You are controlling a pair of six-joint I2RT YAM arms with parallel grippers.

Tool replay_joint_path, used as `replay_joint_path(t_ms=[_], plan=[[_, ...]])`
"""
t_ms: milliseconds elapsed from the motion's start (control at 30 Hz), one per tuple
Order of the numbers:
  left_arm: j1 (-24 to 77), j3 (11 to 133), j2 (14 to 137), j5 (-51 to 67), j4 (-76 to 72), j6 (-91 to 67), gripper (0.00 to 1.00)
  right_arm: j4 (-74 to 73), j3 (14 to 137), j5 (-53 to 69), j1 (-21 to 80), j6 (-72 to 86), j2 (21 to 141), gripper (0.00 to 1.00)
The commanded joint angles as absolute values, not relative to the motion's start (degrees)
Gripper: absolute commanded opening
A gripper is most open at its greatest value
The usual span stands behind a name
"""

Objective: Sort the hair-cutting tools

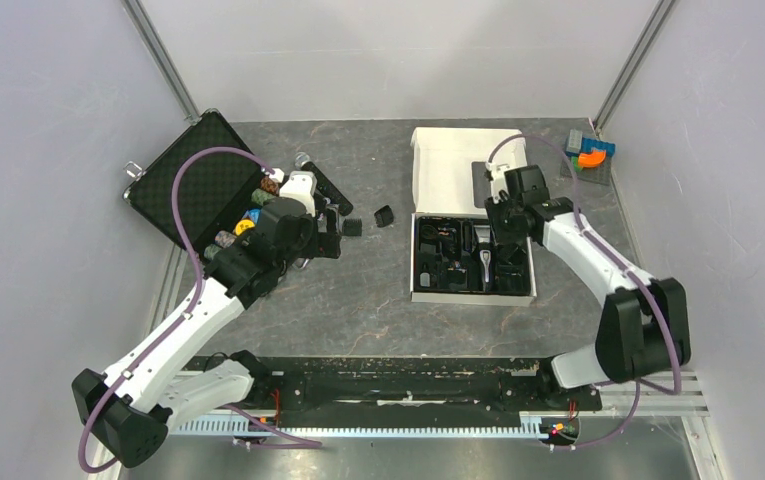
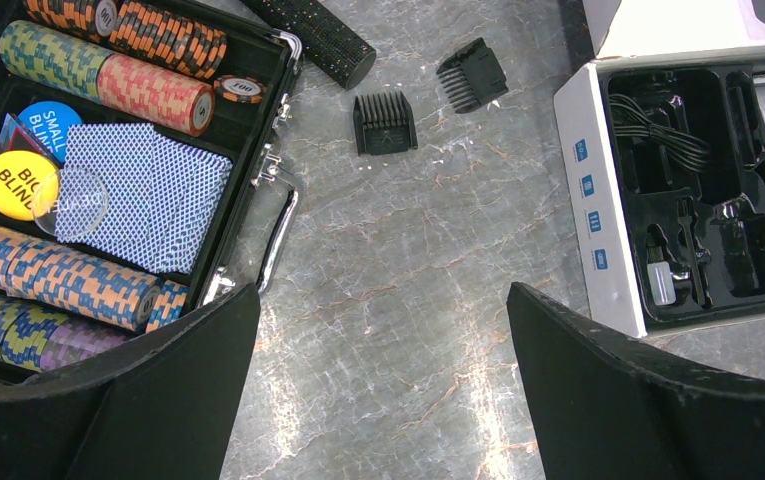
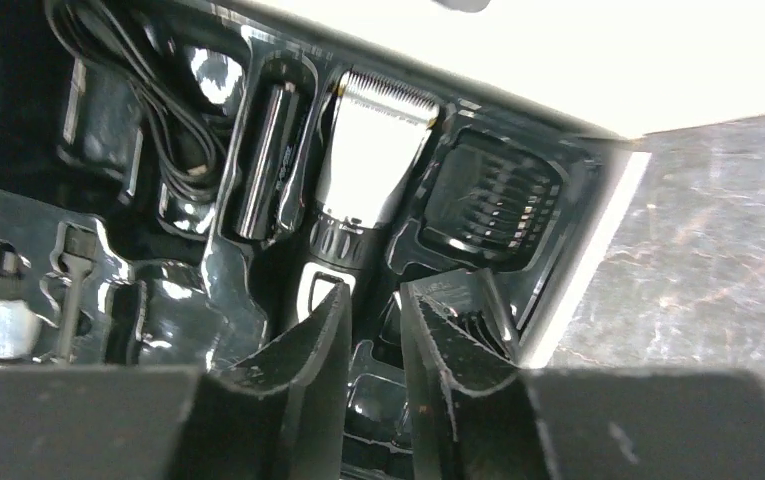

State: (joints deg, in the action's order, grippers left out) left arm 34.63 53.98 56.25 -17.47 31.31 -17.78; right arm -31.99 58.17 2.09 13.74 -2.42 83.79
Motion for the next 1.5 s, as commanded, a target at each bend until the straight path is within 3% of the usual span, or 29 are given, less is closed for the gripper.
replay_joint_path(t_ms=[0,233,367,567,933,1467], plan=[[34.55,53.70,56.08,-16.81,29.75,-17.31,1.00,-29.52,61.22,-3.14,13.88,2.63,76.21,0.30],[34.54,53.62,55.60,-16.55,29.71,-17.44,1.00,-25.93,51.83,-15.29,13.92,16.91,67.62,0.51],[34.54,53.60,55.34,-16.44,29.71,-17.57,1.00,-24.11,48.01,-18.06,14.41,18.91,67.19,0.53],[34.55,53.35,55.04,-16.57,29.71,-17.58,1.00,-19.10,48.33,-15.87,14.37,13.57,70.96,0.45],[34.46,53.26,54.92,-16.70,29.70,-17.58,1.00,-23.22,54.09,-11.57,14.28,4.77,79.71,0.33],[34.45,53.17,55.08,-16.62,29.68,-17.58,1.00,-27.63,57.24,-4.28,13.18,-5.44,86.39,0.27]])
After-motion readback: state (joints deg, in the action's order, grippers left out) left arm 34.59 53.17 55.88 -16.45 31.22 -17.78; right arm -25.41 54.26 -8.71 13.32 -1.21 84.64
